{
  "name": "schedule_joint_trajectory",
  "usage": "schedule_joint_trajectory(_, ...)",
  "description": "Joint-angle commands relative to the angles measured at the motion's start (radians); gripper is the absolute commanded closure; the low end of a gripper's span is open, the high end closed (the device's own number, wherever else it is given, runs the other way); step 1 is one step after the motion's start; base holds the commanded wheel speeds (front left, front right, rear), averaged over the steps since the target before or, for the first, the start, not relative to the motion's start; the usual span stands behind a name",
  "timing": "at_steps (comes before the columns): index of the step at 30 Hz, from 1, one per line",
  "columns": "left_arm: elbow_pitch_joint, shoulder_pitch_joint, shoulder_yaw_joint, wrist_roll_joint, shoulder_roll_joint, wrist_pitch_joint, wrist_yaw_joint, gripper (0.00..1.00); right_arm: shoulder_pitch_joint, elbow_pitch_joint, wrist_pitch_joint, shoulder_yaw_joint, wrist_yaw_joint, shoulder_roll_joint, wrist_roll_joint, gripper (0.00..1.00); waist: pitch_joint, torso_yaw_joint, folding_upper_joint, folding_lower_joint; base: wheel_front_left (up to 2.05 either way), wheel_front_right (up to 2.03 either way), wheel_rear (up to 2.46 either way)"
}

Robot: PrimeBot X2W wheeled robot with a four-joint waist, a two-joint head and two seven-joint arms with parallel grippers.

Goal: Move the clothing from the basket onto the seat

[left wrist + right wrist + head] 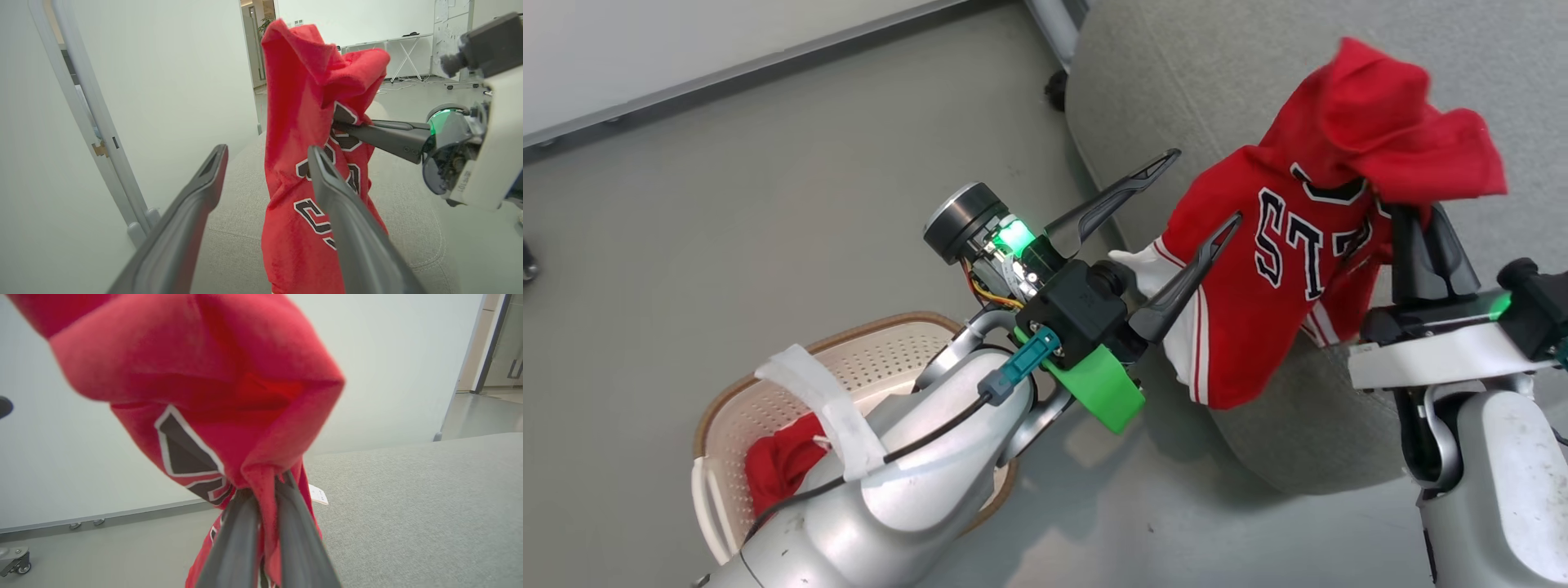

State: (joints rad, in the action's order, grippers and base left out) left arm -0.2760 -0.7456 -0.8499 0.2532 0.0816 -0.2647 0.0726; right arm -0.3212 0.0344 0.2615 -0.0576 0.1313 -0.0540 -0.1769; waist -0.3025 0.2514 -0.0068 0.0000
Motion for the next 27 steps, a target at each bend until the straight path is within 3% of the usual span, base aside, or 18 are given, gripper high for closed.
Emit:
schedule_joint_trajectory(1,-0.004,-0.013,0.000,-0.002,0.009,0.000,0.003,0.00,0.017,-0.006,0.003,-0.014,-0.001,0.000,-0.008,1.00,-0.029,0.045,0.0068,0.0000,0.00,0.00,0.00)
schedule_joint_trajectory(10,-0.013,-0.023,-0.001,-0.002,0.015,0.001,0.002,0.00,0.048,-0.022,0.003,-0.086,-0.001,0.003,-0.017,1.00,-0.052,0.080,0.0068,0.0000,0.00,0.00,0.00)
schedule_joint_trajectory(17,-0.008,-0.031,0.006,-0.006,0.023,0.001,-0.001,0.00,-0.044,-0.049,0.003,-0.136,-0.001,0.001,-0.013,1.00,-0.087,0.067,0.0068,0.0000,0.00,0.00,0.00)
schedule_joint_trajectory(27,-0.007,-0.084,-0.003,-0.025,0.027,0.005,0.004,0.00,-0.355,-0.037,0.003,-0.199,-0.001,-0.128,0.021,1.00,-0.222,0.014,0.0068,0.0000,0.00,0.00,0.00)
